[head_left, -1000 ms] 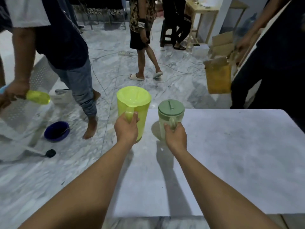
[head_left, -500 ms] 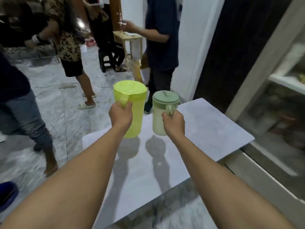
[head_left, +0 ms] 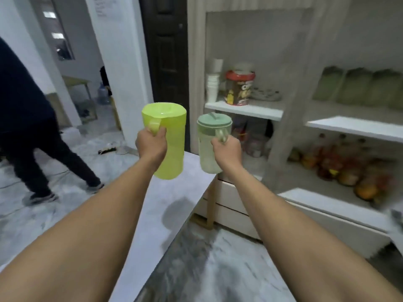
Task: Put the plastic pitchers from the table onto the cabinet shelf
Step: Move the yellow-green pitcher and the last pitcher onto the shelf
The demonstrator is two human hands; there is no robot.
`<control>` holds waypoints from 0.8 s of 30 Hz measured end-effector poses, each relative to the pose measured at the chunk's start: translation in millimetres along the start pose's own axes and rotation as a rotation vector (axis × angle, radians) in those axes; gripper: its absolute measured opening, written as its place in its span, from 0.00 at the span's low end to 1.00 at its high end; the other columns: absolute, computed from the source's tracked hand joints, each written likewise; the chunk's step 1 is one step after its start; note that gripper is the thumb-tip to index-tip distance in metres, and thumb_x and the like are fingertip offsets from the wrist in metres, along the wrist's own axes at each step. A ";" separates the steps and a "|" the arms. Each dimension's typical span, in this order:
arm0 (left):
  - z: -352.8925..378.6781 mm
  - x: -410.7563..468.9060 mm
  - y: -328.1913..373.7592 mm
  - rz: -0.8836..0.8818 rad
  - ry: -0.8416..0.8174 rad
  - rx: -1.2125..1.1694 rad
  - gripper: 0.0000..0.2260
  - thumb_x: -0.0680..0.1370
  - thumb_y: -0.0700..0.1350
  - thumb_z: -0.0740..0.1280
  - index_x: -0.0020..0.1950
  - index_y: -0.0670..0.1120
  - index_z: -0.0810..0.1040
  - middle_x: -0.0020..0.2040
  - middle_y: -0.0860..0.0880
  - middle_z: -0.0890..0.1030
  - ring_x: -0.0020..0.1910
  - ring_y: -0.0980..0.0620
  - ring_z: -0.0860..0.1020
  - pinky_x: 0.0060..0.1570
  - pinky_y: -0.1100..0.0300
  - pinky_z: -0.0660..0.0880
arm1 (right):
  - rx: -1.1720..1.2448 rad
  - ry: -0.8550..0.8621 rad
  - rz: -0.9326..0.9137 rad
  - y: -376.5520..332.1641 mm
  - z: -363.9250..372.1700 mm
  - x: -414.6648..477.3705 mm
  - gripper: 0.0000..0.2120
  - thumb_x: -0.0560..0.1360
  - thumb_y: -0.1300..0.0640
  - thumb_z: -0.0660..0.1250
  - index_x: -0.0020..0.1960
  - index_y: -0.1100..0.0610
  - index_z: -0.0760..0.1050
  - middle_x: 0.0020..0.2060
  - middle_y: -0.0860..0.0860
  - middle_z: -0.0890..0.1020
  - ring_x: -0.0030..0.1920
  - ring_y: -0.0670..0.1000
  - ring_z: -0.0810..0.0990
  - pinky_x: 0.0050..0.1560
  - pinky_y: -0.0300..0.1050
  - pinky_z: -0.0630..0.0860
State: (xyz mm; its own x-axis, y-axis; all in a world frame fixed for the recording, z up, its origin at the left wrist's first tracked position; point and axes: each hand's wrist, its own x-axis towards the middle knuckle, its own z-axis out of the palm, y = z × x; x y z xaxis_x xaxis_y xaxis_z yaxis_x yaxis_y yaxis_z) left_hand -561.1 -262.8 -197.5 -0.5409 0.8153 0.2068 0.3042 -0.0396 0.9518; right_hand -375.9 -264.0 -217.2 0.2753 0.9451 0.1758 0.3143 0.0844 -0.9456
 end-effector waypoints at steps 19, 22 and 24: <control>320.8 -134.2 194.1 0.217 -0.526 -0.216 0.14 0.79 0.49 0.65 0.41 0.40 0.80 0.38 0.44 0.81 0.38 0.45 0.78 0.39 0.54 0.74 | -0.149 0.614 0.081 29.4 -366.4 97.1 0.10 0.73 0.52 0.67 0.42 0.59 0.79 0.35 0.53 0.80 0.40 0.56 0.78 0.36 0.44 0.70; 351.8 -150.8 213.1 0.223 -0.567 -0.263 0.15 0.79 0.49 0.64 0.42 0.38 0.80 0.36 0.46 0.79 0.36 0.47 0.76 0.37 0.55 0.72 | -0.159 0.632 0.086 31.3 -397.9 104.7 0.10 0.73 0.52 0.67 0.36 0.56 0.76 0.31 0.50 0.77 0.36 0.53 0.76 0.31 0.43 0.65; 375.5 -165.7 224.4 0.222 -0.597 -0.298 0.16 0.79 0.48 0.64 0.43 0.36 0.79 0.36 0.45 0.78 0.35 0.48 0.75 0.35 0.56 0.71 | -0.161 0.658 0.088 35.9 -421.6 109.8 0.10 0.73 0.52 0.66 0.35 0.55 0.75 0.31 0.50 0.77 0.35 0.52 0.76 0.32 0.43 0.66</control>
State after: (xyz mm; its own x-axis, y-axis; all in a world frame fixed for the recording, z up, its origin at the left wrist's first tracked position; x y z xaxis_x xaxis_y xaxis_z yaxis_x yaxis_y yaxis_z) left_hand -108.7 -189.9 -103.3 0.0581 0.9439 0.3250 0.0837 -0.3290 0.9406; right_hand 48.7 -290.3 -116.5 0.7852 0.5535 0.2777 0.3824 -0.0805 -0.9205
